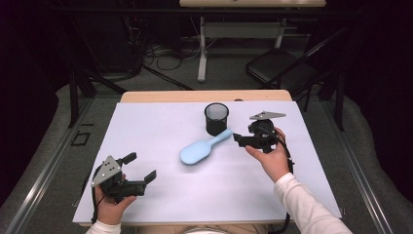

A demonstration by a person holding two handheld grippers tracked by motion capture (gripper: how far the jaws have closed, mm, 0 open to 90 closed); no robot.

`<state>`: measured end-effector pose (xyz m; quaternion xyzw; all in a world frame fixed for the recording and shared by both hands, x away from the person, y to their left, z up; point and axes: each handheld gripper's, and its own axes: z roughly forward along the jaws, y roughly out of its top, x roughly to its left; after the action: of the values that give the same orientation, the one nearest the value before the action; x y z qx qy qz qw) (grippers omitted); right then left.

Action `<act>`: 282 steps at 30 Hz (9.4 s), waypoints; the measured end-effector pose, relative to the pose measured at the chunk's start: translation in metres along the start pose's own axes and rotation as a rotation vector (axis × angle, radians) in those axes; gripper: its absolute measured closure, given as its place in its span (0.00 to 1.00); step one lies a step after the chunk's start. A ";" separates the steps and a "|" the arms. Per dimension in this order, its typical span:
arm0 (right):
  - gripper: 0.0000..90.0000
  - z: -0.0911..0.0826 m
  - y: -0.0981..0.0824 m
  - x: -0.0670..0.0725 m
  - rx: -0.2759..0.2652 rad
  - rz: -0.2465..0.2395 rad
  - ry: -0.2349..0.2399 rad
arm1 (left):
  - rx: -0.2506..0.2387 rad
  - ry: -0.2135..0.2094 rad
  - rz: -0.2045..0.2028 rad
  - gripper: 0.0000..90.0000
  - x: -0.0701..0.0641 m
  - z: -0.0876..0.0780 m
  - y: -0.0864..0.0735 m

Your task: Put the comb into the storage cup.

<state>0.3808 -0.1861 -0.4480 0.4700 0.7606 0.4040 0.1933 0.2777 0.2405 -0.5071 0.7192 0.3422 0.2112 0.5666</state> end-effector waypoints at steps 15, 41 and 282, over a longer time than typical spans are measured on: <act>0.47 0.016 0.029 0.003 0.069 0.006 0.012 | 0.003 -0.001 -0.007 0.04 0.001 0.000 -0.001; 0.69 0.049 0.054 0.016 0.104 -0.051 0.038 | 0.002 -0.006 -0.022 0.05 0.004 0.000 -0.001; 0.74 0.091 -0.010 0.033 0.364 -0.071 0.127 | 0.017 -0.009 -0.021 0.07 0.005 0.003 -0.003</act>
<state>0.4206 -0.1206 -0.5080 0.4437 0.8478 0.2817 0.0709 0.2823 0.2429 -0.5114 0.7213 0.3490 0.1990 0.5642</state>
